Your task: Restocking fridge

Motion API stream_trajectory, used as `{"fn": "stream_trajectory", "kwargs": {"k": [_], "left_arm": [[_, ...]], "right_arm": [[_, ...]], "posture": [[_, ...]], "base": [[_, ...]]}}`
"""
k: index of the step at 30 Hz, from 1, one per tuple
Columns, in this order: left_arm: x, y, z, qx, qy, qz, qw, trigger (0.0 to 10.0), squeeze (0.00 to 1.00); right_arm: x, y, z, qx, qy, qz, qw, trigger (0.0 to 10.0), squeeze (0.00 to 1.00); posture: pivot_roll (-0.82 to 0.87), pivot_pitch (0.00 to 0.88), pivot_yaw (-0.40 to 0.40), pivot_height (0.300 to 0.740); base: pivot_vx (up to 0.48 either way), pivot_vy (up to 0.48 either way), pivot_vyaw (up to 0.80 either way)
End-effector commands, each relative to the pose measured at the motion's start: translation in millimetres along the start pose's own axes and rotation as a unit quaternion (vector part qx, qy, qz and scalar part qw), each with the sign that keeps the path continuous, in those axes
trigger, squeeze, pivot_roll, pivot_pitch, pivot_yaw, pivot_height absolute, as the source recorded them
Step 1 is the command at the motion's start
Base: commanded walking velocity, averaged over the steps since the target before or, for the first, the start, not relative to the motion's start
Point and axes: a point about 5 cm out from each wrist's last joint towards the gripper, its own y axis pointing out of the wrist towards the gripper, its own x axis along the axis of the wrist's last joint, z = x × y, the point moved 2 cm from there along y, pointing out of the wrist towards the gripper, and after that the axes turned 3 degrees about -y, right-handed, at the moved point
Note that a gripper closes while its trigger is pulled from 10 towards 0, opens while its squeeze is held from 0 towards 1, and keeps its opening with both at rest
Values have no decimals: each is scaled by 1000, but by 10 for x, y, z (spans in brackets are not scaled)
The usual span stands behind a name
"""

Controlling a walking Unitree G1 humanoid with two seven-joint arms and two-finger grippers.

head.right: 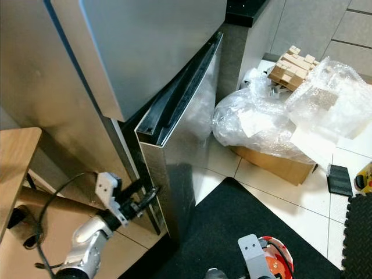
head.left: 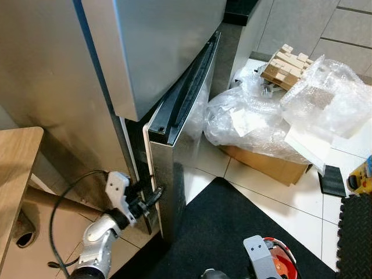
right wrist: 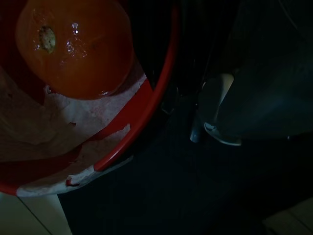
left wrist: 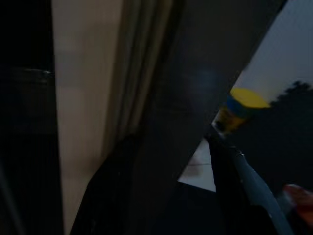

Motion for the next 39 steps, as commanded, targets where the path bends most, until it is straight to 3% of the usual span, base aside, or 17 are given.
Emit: {"fn": "stream_trajectory", "kwargs": {"k": [1,4,12,17,20,24,25,26,27,31,32,33,34,35,39], "left_arm": [[-108,48,-177,-45,-16,20,999,10000,0],[-104,63,-204,-54,-24,21,998,10000,0],[-66,264,-483,-150,-57,33,987,10000,0],[-33,492,-860,-244,-96,32,965,10000,0],[-32,536,-912,-242,-97,27,965,10000,0],[-55,532,-785,-186,-77,22,979,10000,0],[-70,455,-644,-146,-69,23,987,10000,0],[-70,455,-644,-146,-69,23,987,10000,0],[-75,388,-550,-120,-71,24,990,10000,0],[-128,-3,-174,-10,-89,33,995,10000,0],[-160,-170,-89,22,-93,35,995,10000,0],[-160,-170,-89,22,-93,35,995,10000,0],[-207,-363,-25,52,-90,44,994,10000,0],[-225,-429,-11,61,-88,49,993,10000,0],[-300,-621,-6,88,-94,57,990,10000,0]], "right_arm": [[-26,-12,-21,-2,-1,1,1000,10000,0],[-25,-12,-22,-3,-1,1,1000,10000,0],[-35,-12,-5,0,1,4,1000,10000,0],[-67,-20,28,4,4,9,1000,10000,0],[-69,-20,40,4,6,9,1000,10000,0],[-76,-22,57,4,9,9,1000,10000,0],[-80,-23,68,4,9,9,1000,10000,0],[-80,-23,68,4,9,9,1000,10000,0],[-83,-24,76,5,9,9,1000,10000,0],[-80,-23,105,6,10,8,1000,10000,0],[-74,-22,114,7,10,7,1000,10000,0],[-74,-22,114,7,10,7,1000,10000,0],[-66,-20,120,8,9,5,1000,10000,0],[-64,-20,121,9,9,4,1000,10000,0],[-29,-11,108,12,5,0,1000,10000,0]], "posture": [[-173,155,-16,740],[-173,155,-16,740],[-158,154,-15,740],[-157,154,-11,740],[-161,156,-6,740],[-162,156,-2,740],[-161,155,-2,740],[-161,155,-2,740],[-159,155,-1,740],[-160,152,3,740],[-158,151,-3,740],[-158,151,-3,740],[-155,151,-7,740],[-153,151,-10,740],[-152,149,-14,740]], "base": [[0,0,0],[0,0,0],[0,0,0],[0,0,0],[0,0,0],[0,0,0],[0,0,0],[0,0,0],[0,0,0],[0,0,0],[0,0,0],[0,0,0],[0,0,0],[0,0,0],[0,0,0]]}}
